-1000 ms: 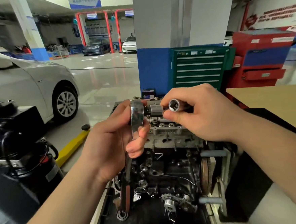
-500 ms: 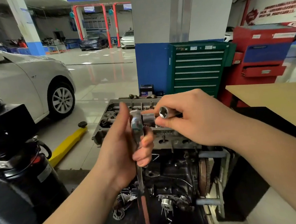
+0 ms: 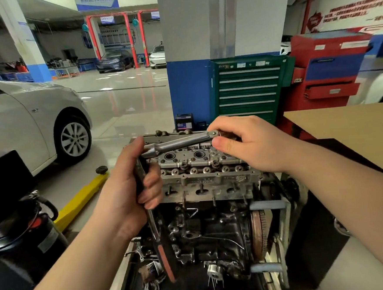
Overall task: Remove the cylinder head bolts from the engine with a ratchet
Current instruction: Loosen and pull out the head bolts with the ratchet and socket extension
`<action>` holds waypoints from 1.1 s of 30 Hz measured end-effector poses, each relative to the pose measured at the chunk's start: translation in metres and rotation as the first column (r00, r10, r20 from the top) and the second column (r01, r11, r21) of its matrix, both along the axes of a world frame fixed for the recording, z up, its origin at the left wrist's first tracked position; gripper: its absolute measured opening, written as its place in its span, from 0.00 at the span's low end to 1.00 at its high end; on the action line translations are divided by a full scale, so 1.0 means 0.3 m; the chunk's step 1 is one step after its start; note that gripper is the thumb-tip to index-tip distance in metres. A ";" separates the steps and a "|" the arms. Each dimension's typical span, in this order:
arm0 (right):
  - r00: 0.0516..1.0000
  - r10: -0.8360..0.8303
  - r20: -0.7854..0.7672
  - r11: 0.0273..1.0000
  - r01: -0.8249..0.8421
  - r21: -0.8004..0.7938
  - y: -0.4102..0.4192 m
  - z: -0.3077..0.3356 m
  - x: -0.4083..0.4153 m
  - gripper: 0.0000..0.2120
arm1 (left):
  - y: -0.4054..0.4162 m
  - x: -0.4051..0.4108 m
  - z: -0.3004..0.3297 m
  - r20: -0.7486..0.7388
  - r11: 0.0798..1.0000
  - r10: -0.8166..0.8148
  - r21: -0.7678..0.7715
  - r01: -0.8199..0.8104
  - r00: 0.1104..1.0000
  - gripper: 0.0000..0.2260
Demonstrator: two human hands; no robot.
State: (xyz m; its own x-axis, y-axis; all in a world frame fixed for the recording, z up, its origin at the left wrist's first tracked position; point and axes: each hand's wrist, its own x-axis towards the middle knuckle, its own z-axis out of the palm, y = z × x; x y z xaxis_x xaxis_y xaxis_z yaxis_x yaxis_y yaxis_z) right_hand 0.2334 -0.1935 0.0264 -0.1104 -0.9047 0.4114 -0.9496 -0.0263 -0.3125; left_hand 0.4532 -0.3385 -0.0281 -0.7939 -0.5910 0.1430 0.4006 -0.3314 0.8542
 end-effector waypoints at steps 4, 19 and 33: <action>0.999 -0.027 -0.029 1.000 0.027 -0.014 0.003 0.020 -0.012 0.15 | -0.010 -0.003 0.003 0.048 0.999 0.039 -0.031 -0.037 0.998 0.15; 0.900 -0.153 -0.407 0.979 0.081 -0.189 0.039 0.081 -0.057 0.20 | 0.006 -0.094 0.149 0.211 0.983 0.112 -0.167 -0.077 0.971 0.16; 0.820 -0.186 -0.541 0.983 0.157 -0.100 0.023 0.068 -0.082 0.23 | -0.031 -0.131 0.113 0.121 0.920 0.173 -0.374 -0.117 0.977 0.15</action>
State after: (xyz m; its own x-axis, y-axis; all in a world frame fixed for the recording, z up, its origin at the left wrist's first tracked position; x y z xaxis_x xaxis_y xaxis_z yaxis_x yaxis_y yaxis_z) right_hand 0.2087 -0.1867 0.0466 -0.0060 -0.8698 0.4934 -0.9548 0.1516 0.2557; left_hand 0.4139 -0.3479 0.0059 -0.7321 -0.6313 0.2560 0.2794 0.0645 0.9580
